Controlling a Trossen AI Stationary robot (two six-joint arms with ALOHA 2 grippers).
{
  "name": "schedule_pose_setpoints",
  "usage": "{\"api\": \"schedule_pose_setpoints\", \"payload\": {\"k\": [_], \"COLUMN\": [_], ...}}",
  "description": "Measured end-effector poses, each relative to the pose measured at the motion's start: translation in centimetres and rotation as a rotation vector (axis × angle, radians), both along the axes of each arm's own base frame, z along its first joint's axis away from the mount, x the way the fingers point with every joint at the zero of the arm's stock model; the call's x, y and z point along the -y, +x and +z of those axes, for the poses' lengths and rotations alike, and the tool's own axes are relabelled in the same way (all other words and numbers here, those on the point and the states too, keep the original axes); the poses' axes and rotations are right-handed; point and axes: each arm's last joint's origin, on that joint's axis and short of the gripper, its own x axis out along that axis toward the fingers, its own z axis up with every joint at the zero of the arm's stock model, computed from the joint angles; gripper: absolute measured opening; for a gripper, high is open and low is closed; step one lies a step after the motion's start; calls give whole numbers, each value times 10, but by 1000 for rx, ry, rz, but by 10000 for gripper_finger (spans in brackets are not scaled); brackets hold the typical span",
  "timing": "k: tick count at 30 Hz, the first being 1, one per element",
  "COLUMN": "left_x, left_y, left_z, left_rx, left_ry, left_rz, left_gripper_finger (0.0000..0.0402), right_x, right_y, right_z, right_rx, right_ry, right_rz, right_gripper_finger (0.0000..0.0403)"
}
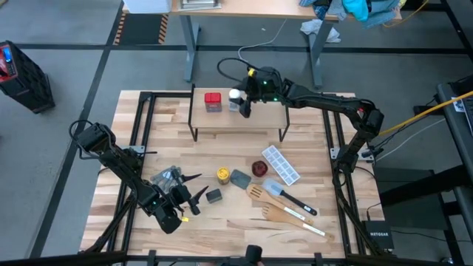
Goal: Shelf spices
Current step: Put the white seasoning bottle on the shelf, then put the green seasoning can on the shelf
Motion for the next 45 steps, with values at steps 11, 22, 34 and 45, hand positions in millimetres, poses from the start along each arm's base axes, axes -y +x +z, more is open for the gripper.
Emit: {"api": "schedule_pose_setpoints", "payload": {"k": [11, 22, 34, 45], "left_x": [0, 0, 0, 0], "left_y": [0, 0, 0, 0], "left_z": [0, 0, 0, 0], "left_rx": [0, -1, -1, 2], "left_ry": [0, 0, -1, -4], "left_rz": [0, -1, -2, -2], "left_gripper_finger": [239, 239, 239, 239], "right_x": [2, -51, -186, -225], "right_y": [4, 13, 13, 18], "right_z": [42, 52, 8, -46], "right_rx": [123, 10, -527, -402], "right_ry": [20, 413, 36, -41], "right_rz": [-9, 424, 309, 404], "right_gripper_finger": [244, 244, 244, 244]}}
